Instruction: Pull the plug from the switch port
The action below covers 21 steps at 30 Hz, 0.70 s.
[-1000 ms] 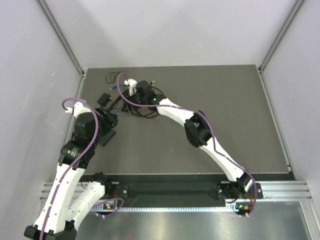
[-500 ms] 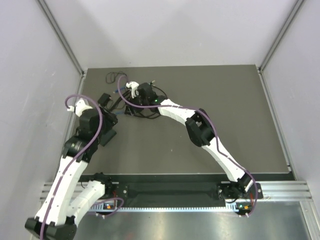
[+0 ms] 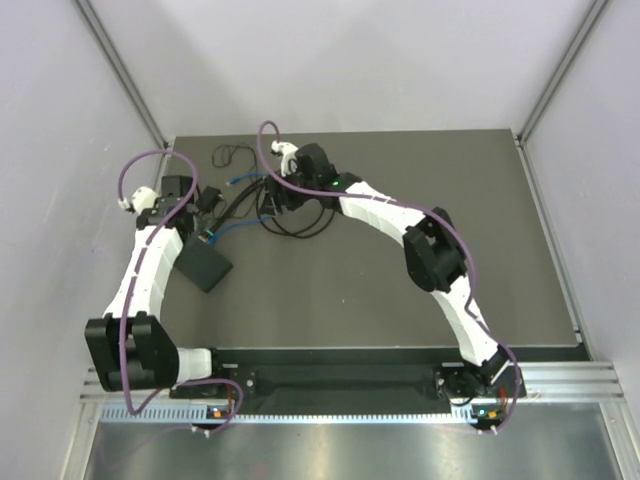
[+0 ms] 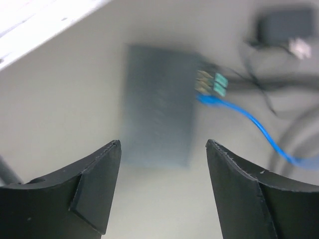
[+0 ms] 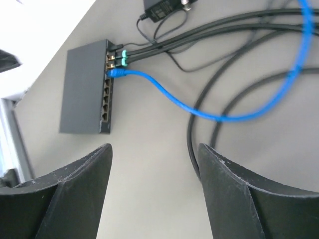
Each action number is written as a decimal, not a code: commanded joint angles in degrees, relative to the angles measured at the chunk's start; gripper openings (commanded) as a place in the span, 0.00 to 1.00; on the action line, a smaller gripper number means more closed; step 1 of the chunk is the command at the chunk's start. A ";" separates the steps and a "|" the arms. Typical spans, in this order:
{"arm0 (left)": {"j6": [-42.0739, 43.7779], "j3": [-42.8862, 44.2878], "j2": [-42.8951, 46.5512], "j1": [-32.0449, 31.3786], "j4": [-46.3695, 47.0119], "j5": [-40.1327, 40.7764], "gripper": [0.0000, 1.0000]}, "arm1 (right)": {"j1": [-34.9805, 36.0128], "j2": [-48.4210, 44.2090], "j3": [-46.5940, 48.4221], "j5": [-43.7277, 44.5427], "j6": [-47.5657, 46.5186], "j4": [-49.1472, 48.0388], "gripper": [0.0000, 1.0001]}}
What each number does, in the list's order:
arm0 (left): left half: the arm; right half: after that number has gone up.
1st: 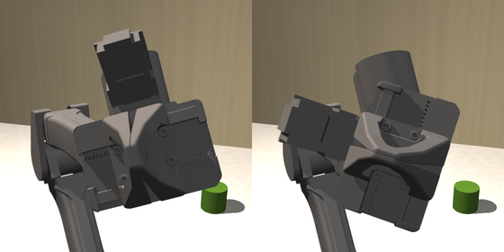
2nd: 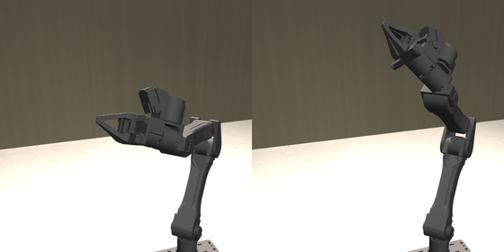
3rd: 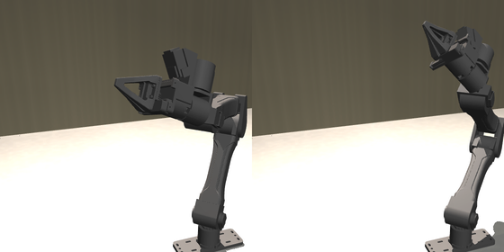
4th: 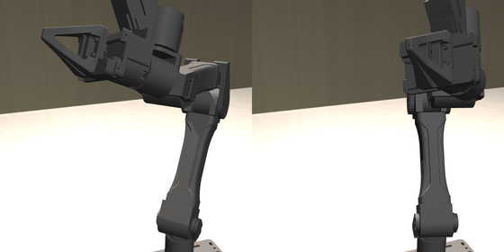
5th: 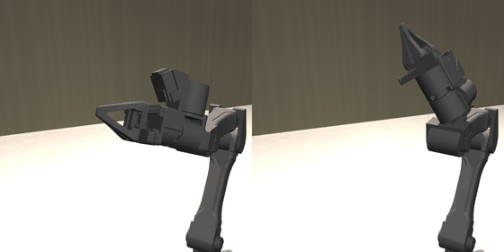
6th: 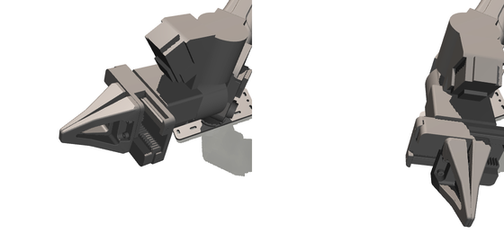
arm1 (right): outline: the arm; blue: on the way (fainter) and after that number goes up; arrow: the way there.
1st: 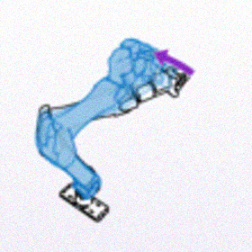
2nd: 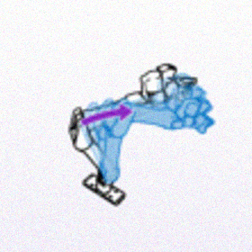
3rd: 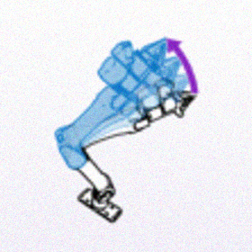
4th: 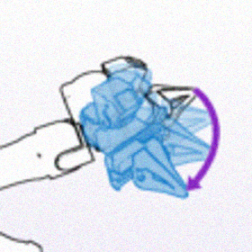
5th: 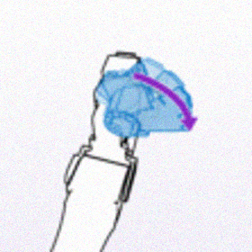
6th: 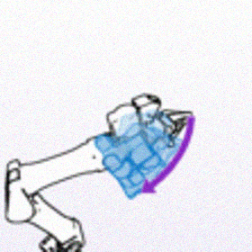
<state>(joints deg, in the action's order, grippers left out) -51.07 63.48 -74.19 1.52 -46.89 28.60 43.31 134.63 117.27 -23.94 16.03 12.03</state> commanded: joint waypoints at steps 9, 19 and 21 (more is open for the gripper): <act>-0.96 -1.34 -12.28 17.36 4.07 -3.80 0.57 | -6.04 -27.12 -25.94 -2.68 3.13 -5.08 0.73; -6.50 -6.80 -20.29 19.40 15.85 -10.75 0.53 | -8.77 -26.26 -27.71 -5.06 1.10 -4.03 0.77; -6.41 -6.18 -20.99 19.31 16.66 -10.85 0.53 | -9.29 -26.34 -28.50 -5.15 1.54 -5.08 0.77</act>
<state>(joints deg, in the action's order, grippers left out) -56.31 58.17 -93.01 20.60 -34.46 20.40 35.35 107.66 87.81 -27.55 17.67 8.93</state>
